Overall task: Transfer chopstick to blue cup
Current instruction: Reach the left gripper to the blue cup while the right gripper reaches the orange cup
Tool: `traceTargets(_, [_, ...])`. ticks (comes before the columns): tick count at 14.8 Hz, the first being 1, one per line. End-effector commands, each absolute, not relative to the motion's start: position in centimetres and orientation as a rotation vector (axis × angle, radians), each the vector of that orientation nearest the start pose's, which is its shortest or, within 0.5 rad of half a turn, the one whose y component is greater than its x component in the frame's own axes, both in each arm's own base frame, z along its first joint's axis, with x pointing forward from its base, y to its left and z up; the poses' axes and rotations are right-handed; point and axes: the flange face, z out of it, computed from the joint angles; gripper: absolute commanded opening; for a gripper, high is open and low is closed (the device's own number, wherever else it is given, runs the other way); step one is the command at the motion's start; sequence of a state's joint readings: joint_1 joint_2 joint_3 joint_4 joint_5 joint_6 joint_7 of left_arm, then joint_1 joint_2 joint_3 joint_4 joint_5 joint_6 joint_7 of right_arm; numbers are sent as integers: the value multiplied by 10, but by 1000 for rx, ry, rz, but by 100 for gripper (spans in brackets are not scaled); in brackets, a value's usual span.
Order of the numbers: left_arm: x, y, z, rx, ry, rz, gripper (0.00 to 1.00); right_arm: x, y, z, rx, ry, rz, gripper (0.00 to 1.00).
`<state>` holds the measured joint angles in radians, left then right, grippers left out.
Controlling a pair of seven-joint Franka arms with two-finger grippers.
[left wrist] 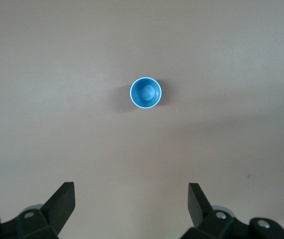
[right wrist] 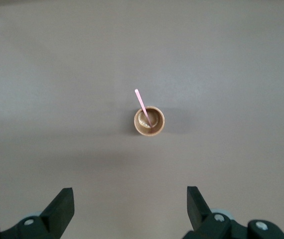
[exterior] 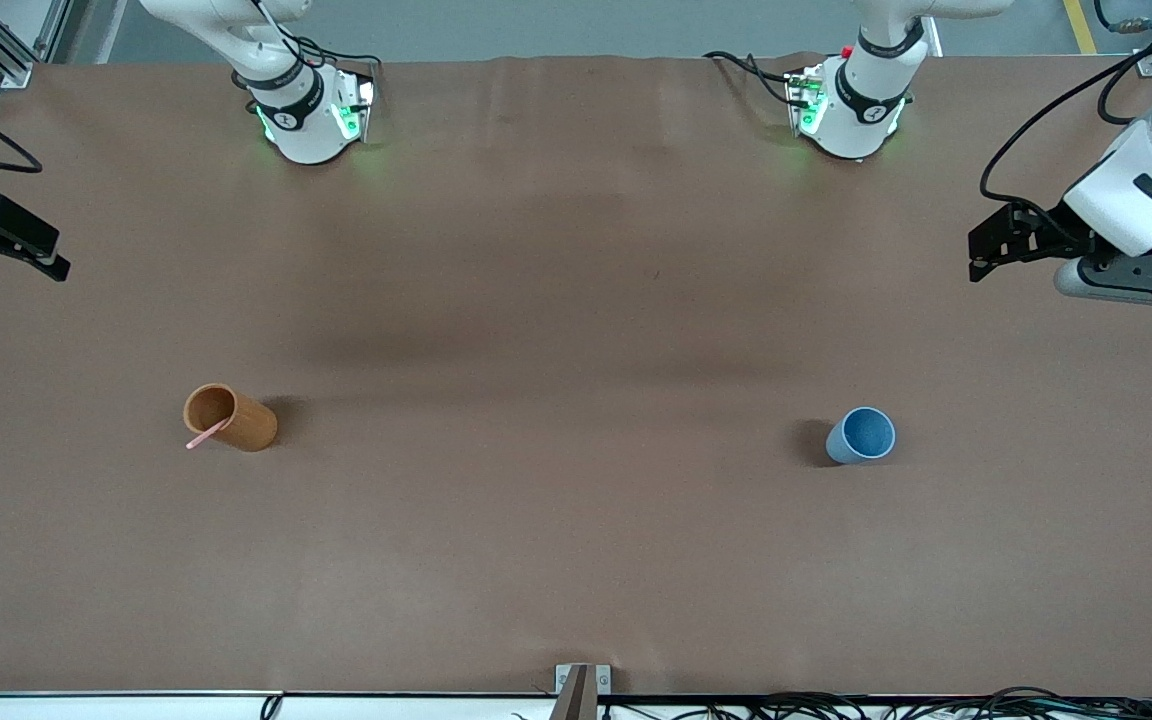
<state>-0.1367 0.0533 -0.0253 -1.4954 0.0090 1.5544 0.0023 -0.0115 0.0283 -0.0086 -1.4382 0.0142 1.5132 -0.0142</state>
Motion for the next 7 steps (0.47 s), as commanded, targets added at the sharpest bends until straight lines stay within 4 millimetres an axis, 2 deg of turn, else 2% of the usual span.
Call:
traceTargets(1, [562,-89,634,-3132,265,-5,100,553,-10,663,-3125,12,-48,100])
traceTargets(5, [564,-89,630,-3126,269,4,100,548,-10,664,-3125,9,-22,100])
traceTargets(7, [579,-91,602,-3130,260,67,100,550,-11,665,-3123,14,-44,100])
